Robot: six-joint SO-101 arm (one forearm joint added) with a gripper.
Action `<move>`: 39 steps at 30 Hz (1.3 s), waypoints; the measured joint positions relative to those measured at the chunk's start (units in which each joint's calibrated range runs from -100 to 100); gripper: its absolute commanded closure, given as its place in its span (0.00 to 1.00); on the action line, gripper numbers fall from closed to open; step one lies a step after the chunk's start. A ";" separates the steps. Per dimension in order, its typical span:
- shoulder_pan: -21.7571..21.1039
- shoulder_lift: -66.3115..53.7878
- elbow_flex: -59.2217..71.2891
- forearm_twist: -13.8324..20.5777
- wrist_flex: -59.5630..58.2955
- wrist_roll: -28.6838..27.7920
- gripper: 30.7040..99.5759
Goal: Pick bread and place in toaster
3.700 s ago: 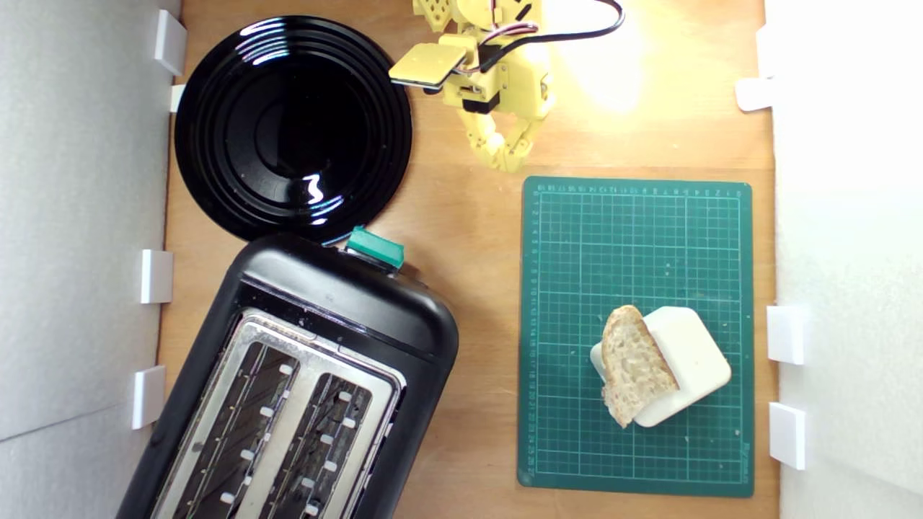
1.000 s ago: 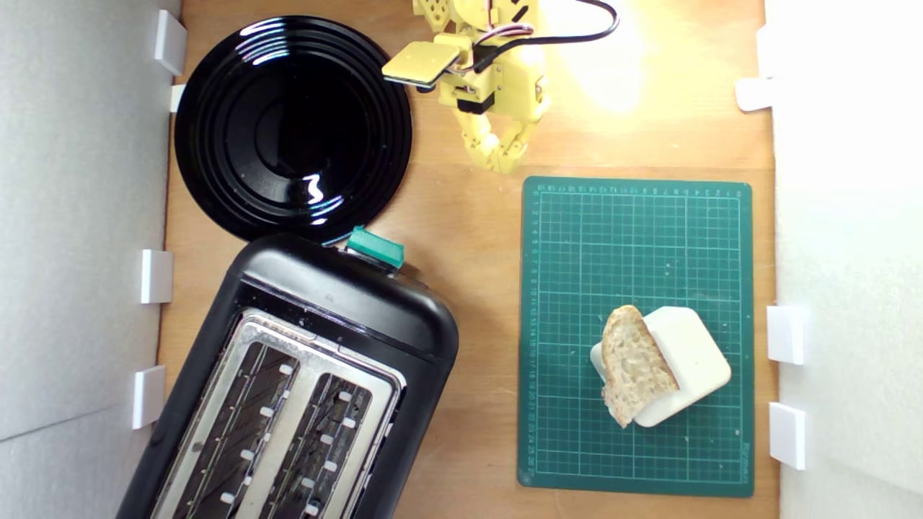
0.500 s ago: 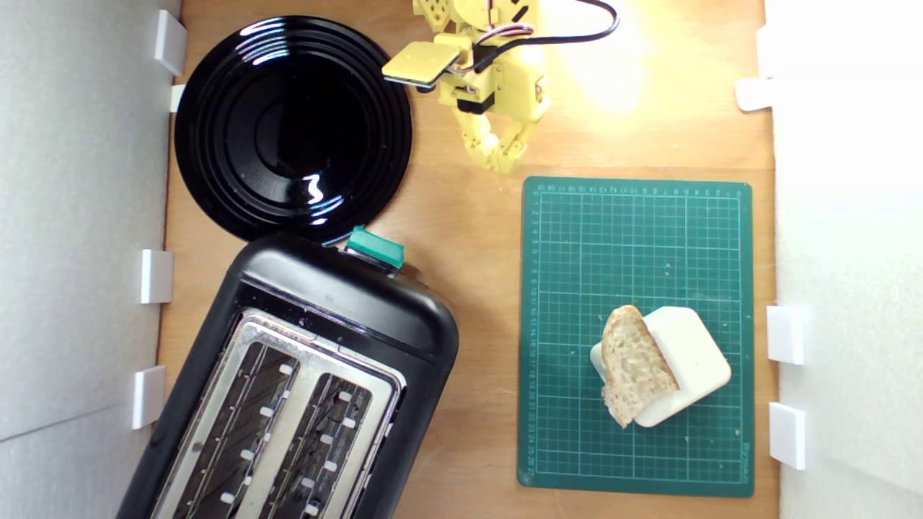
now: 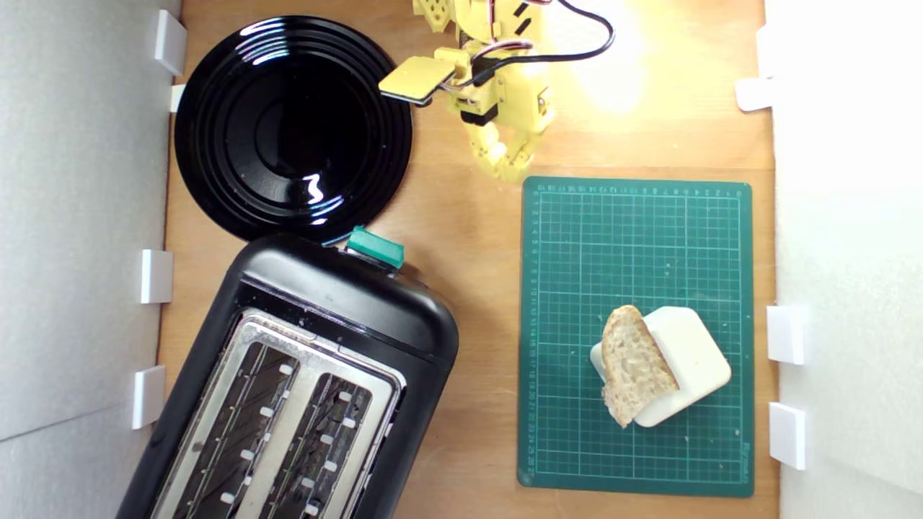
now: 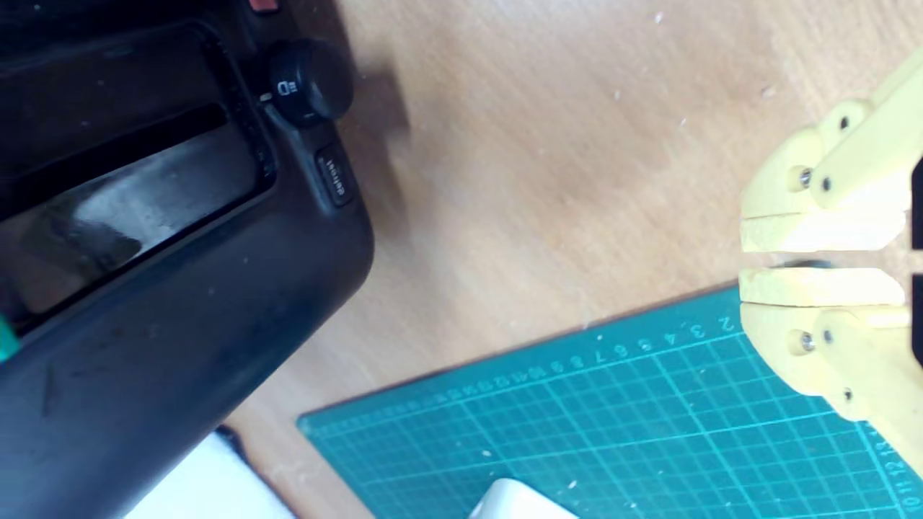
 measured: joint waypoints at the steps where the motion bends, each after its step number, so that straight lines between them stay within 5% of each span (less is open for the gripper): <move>1: 0.00 1.60 0.00 -0.18 -2.80 -0.41 0.74; 20: -3.39 37.38 -0.18 -0.18 -55.68 -11.44 0.74; 35: -6.41 51.83 -4.44 0.27 -66.10 -18.11 0.74; 39: -6.41 58.63 -4.62 4.09 -72.80 -19.35 0.74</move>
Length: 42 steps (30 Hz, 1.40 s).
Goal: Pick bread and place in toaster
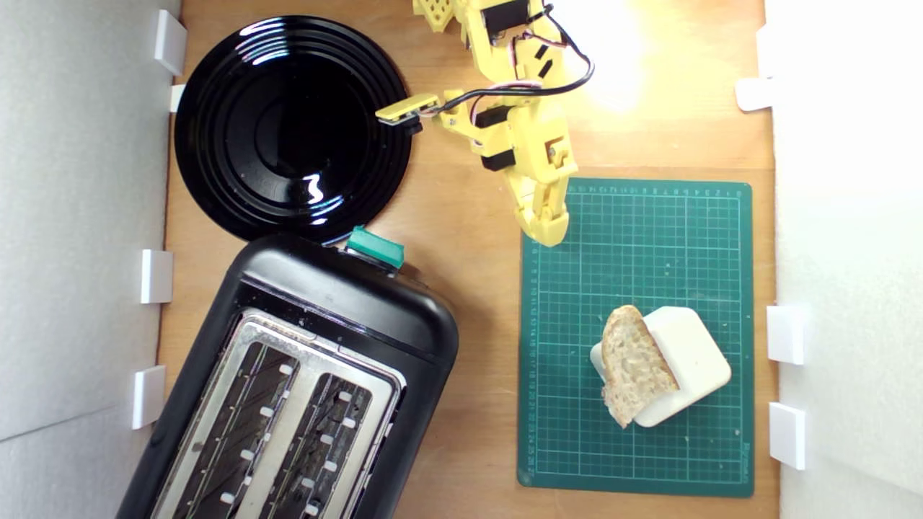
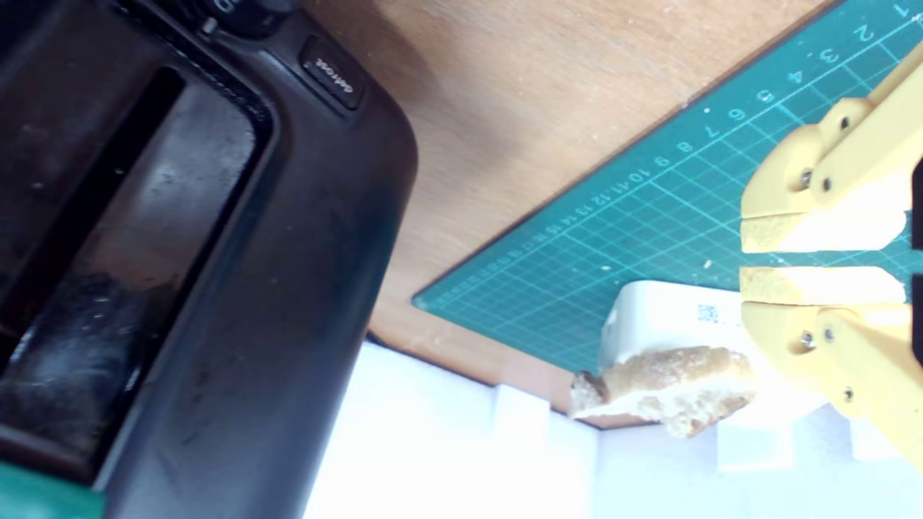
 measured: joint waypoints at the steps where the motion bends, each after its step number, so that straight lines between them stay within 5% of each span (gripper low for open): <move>1: 0.00 1.85 -0.28 0.80 -1.44 -0.21 0.74; 16: -0.09 18.56 -14.61 2.31 -4.49 -4.66 0.71; 21: 0.00 24.86 -16.92 5.69 -9.41 -4.92 0.51; 25: -0.09 27.38 -16.92 5.06 -12.54 -4.92 0.42; 39: -0.09 35.78 -17.57 5.95 -27.97 -4.92 0.38; 42: -0.18 37.04 -17.57 5.95 -30.17 -4.92 0.31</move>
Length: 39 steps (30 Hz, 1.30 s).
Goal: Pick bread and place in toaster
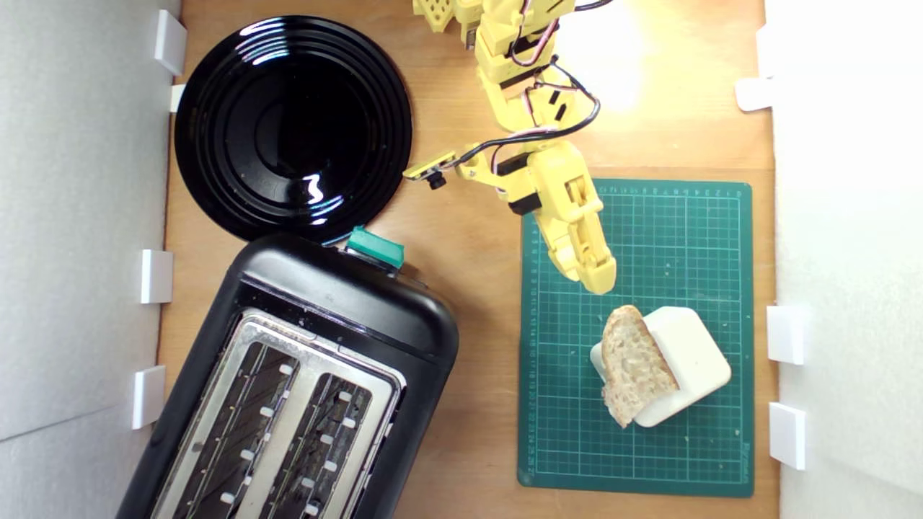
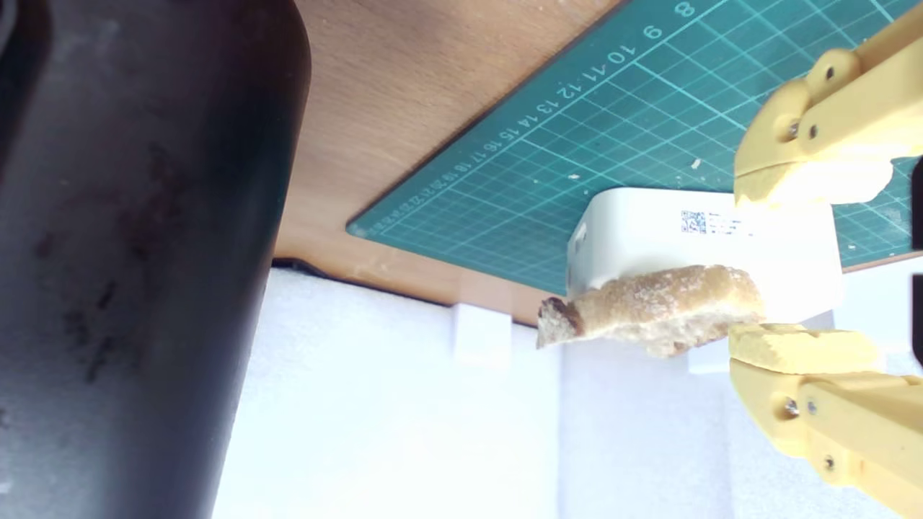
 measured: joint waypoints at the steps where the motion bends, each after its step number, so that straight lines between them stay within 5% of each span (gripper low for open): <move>1: -0.37 0.17 0.00 -0.27 -0.34 0.00 0.27; 18: -0.92 0.50 -0.55 -0.89 -0.85 -0.41 0.21; 24: -0.92 0.50 -0.55 -0.53 -0.85 -0.41 0.02; 39: -1.28 5.88 -6.01 -1.07 -0.85 -0.41 0.02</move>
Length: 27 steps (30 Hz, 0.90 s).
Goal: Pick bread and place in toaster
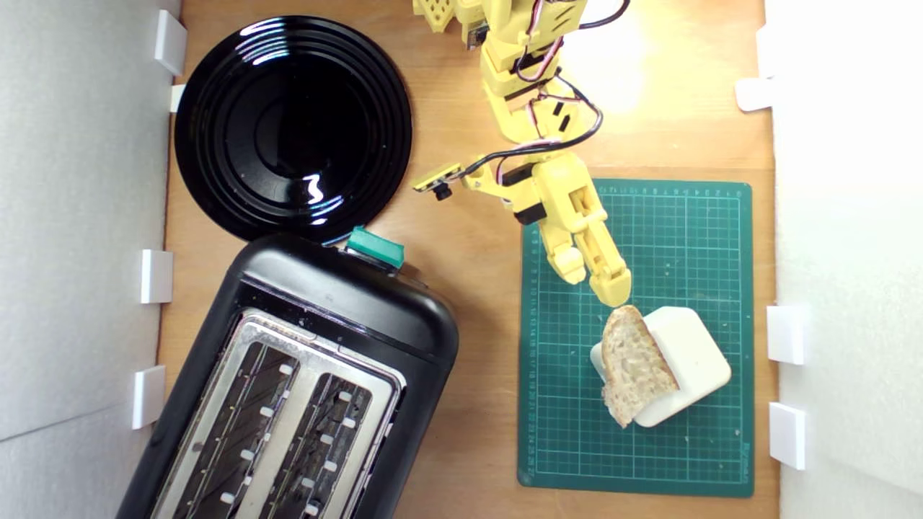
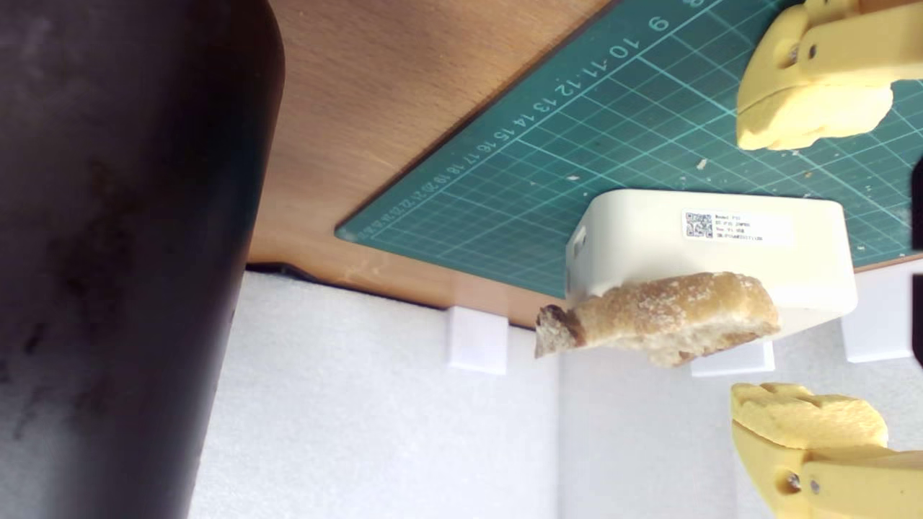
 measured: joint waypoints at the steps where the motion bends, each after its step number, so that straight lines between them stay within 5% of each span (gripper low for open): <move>1: -0.18 0.00 -0.28 0.00 0.00 0.00 0.02; 27: -2.38 6.30 -11.19 0.62 0.00 1.45 0.06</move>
